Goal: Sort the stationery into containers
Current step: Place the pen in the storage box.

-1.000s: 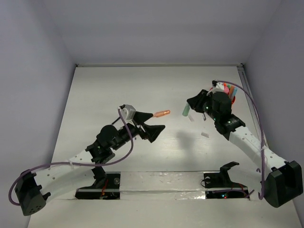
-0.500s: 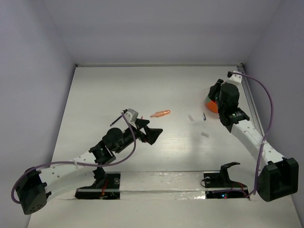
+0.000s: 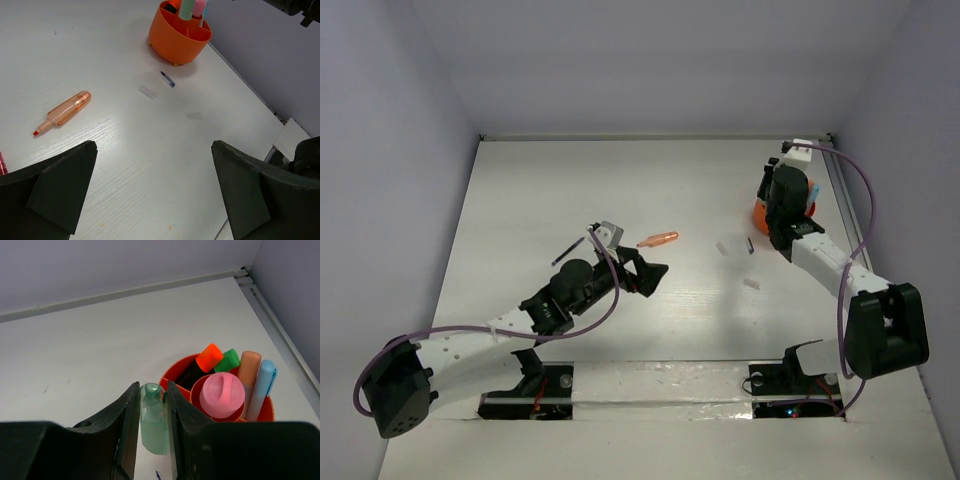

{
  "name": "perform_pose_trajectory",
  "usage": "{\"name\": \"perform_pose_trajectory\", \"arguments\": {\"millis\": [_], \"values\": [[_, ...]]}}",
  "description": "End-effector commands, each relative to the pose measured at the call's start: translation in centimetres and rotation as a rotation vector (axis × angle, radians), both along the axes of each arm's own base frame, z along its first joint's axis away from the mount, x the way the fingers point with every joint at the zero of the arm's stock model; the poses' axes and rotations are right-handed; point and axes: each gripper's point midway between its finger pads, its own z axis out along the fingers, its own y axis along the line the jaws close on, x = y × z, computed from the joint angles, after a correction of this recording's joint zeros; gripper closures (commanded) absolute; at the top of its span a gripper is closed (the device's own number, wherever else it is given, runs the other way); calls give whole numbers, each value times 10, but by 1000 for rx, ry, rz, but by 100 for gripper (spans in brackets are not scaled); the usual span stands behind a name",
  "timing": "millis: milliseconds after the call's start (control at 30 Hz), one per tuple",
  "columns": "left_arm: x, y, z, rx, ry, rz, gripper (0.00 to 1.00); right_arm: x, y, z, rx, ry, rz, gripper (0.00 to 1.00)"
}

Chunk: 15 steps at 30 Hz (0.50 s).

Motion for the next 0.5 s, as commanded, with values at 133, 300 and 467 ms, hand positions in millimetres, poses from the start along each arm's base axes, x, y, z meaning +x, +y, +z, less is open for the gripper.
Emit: {"name": "perform_pose_trajectory", "arguments": {"millis": [133,300,467], "values": [[7,-3,28,-61,-45,20,1,20,-12,45,-28,-145,-40,100],[9,-7,27,-60,-40,16,1,27,-14,31,-41,-111,-41,100],[9,-8,25,-55,-37,14,1,28,-16,18,-48,-83,-51,100]]}}
